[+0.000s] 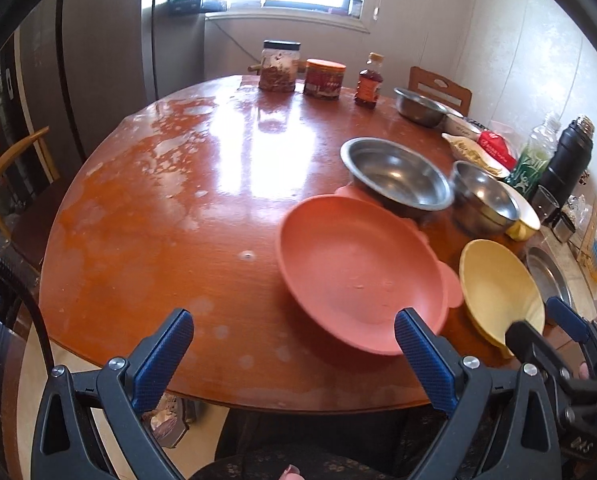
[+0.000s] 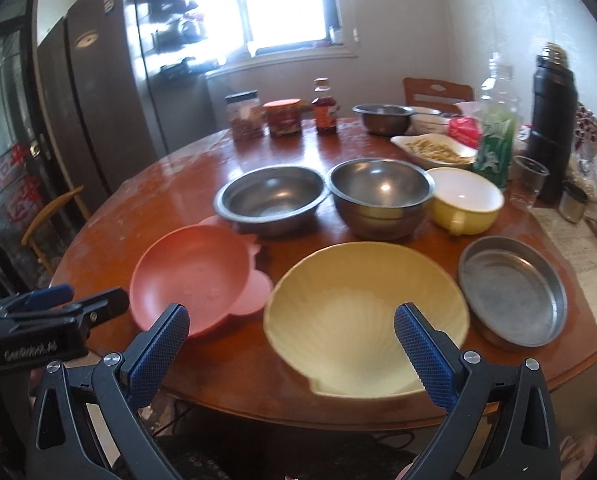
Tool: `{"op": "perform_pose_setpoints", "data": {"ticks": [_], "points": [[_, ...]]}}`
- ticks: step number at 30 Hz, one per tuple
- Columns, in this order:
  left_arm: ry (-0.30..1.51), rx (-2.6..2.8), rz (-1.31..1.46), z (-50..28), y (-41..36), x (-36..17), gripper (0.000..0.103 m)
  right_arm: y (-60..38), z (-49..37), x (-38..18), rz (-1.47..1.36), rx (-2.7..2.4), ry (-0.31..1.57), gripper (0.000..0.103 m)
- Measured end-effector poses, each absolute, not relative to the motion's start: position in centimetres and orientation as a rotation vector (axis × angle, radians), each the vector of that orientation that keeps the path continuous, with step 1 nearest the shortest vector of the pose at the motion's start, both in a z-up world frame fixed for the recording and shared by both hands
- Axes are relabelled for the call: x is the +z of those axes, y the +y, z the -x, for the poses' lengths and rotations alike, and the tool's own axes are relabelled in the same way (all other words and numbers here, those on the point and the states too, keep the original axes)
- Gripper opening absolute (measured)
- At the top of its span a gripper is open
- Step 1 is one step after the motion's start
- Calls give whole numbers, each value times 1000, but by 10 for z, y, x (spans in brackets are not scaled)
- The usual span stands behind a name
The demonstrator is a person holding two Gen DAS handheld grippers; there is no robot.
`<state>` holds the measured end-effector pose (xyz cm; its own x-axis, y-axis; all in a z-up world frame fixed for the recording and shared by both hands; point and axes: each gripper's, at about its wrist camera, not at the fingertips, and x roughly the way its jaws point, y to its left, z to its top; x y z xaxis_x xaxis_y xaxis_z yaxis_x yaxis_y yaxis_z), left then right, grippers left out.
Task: Organize plates and bowls
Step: 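Close the left tool on the rim of the pink plate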
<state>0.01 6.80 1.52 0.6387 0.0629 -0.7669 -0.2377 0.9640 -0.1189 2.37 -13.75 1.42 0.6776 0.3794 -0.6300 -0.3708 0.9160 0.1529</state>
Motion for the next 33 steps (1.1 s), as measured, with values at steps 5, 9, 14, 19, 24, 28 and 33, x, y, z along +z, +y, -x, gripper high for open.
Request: {"op": "perform_pose_setpoints", "data": {"ticks": [5,9,14,19,24,28,33], "points": [[893,201,195,-20,99,8,101,-109,-27,3,-9,512,812,103],[897,175,185,-38,111,7,101,-94,-33,-8,-24,511,898,103],[939,92,146,-67,110,0,95,-84,-37,-9,-47,508,916,101],[970,39,101,-86,105,-5,89,-75,-35,-8,-28,515,908,94],[986,-22,102,-99,102,-8,76,-72,-47,-22,-72,513,1010,74],[1001,-80,157,-110,104,-11,59,-72,-52,-20,-96,501,989,67],[1023,-137,166,-117,99,-20,44,-62,-56,-19,-61,509,964,49]]}}
